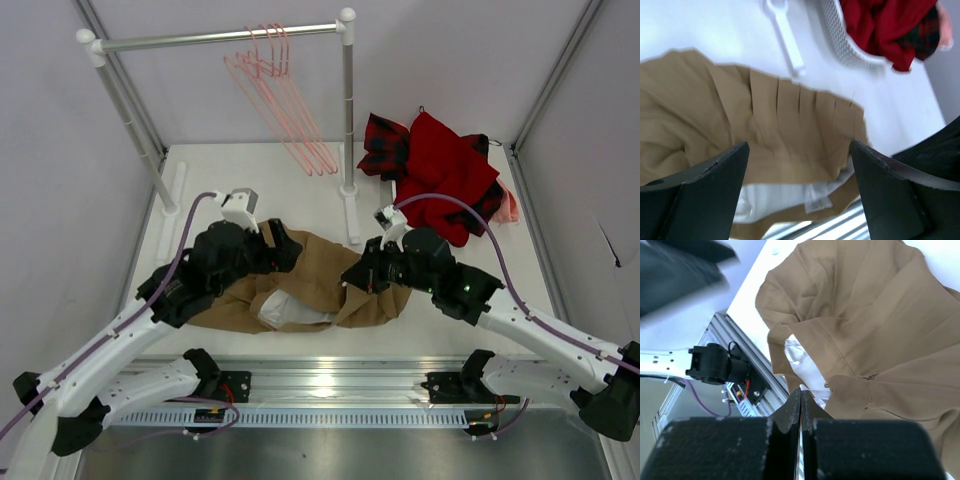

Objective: Place the skirt on the hanger

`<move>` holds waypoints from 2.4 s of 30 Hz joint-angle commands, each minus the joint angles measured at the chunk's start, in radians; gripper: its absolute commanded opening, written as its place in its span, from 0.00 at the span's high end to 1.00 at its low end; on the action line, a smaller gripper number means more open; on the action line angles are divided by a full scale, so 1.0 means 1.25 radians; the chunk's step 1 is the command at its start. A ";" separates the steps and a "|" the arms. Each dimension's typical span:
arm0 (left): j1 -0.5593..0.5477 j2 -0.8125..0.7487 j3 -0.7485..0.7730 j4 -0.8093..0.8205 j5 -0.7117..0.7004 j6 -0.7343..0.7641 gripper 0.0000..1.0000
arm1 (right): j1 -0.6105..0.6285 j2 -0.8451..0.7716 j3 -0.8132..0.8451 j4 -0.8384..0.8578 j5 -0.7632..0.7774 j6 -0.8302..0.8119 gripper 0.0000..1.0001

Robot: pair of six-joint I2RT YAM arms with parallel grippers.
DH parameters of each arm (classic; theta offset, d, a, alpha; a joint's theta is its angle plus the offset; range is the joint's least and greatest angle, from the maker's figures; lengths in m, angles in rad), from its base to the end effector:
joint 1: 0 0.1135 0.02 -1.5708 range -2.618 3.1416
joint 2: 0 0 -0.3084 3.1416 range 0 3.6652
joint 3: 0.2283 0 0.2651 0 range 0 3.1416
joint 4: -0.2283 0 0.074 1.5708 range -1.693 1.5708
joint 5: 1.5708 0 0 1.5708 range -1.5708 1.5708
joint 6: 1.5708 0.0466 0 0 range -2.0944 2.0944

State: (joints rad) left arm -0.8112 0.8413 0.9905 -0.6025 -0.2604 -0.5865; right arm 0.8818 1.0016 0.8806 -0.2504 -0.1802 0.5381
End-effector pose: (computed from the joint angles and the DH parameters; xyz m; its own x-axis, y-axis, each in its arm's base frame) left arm 0.1243 -0.1135 0.3890 -0.5507 -0.1967 -0.8112 0.2839 0.8697 -0.4036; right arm 0.1392 0.1821 0.3582 -0.6417 0.0140 -0.7668 -0.6250 0.5700 0.5334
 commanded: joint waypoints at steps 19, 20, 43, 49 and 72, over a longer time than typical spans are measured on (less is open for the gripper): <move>0.188 0.591 0.828 -0.106 -0.306 0.053 0.19 | -0.049 -0.125 -0.084 0.009 0.090 0.081 1.00; 0.189 0.606 0.858 -0.114 -0.329 0.054 0.20 | -0.049 -0.125 -0.084 0.013 0.090 0.081 1.00; 0.219 0.694 0.853 -0.004 -0.367 0.089 0.26 | -0.072 -0.113 -0.063 0.015 0.079 0.065 1.00; 0.221 0.723 0.852 0.001 -0.378 0.099 0.28 | -0.078 -0.103 -0.055 0.015 0.068 0.063 1.00; 0.254 0.681 0.678 0.212 -0.461 0.283 0.56 | -0.089 -0.091 -0.046 0.025 0.068 0.060 1.00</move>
State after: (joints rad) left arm -0.5121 1.7699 1.8935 -0.4549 -0.8349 -0.3054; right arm 0.7761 0.8822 0.7780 -0.2703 -0.0875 0.6277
